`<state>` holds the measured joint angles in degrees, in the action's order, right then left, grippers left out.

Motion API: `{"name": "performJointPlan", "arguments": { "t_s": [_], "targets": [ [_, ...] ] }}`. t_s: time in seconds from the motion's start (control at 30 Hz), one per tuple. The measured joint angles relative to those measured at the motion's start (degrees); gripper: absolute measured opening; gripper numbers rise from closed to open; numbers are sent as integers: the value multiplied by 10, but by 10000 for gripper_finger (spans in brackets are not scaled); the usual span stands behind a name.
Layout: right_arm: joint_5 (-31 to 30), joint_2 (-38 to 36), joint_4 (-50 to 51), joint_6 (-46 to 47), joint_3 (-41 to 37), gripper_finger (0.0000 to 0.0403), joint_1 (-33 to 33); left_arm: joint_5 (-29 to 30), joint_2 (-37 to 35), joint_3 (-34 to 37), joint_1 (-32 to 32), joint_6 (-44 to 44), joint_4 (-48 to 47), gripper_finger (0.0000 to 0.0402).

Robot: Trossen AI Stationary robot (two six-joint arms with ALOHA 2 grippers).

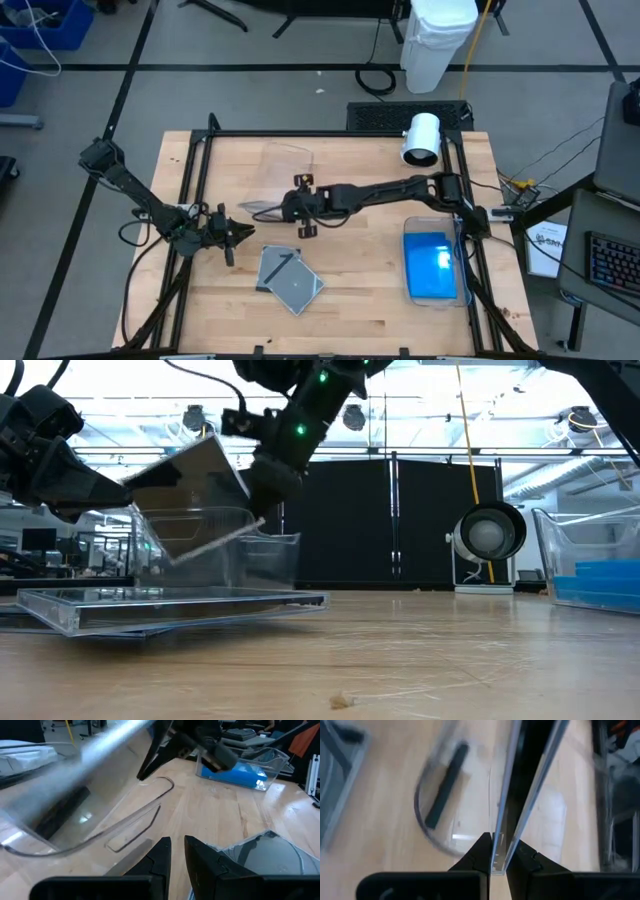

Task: Pick & place jewel cases by type
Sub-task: Put the top black disc case into the left transparent bin

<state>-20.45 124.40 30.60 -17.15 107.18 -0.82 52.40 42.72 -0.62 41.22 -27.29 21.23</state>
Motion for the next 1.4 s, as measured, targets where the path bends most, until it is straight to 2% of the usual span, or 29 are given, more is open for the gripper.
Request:
{"name": "performJointPlan", "arguments": {
  "t_s": [0.23,0.47,0.57,0.63,0.8,1.13,1.4],
  "targets": [
    [-41,-8,-5,-2,0,22,-2,0,0,0,0,0,0,63],
    [-196,-13,1,-39,1,22,8,0,0,0,0,0,0,63],
    [-235,-13,2,-46,1,22,20,0,0,0,0,0,0,63],
    [-232,-13,3,-42,1,22,30,0,0,0,0,0,0,63],
    [-170,-13,4,0,-3,22,58,0,0,0,0,0,0,63],
    [-148,-13,-20,15,-36,22,91,0,0,0,0,0,0,63],
    [-148,-14,-46,15,-52,80,89,0,0,0,0,0,0,63]
  ]
}}
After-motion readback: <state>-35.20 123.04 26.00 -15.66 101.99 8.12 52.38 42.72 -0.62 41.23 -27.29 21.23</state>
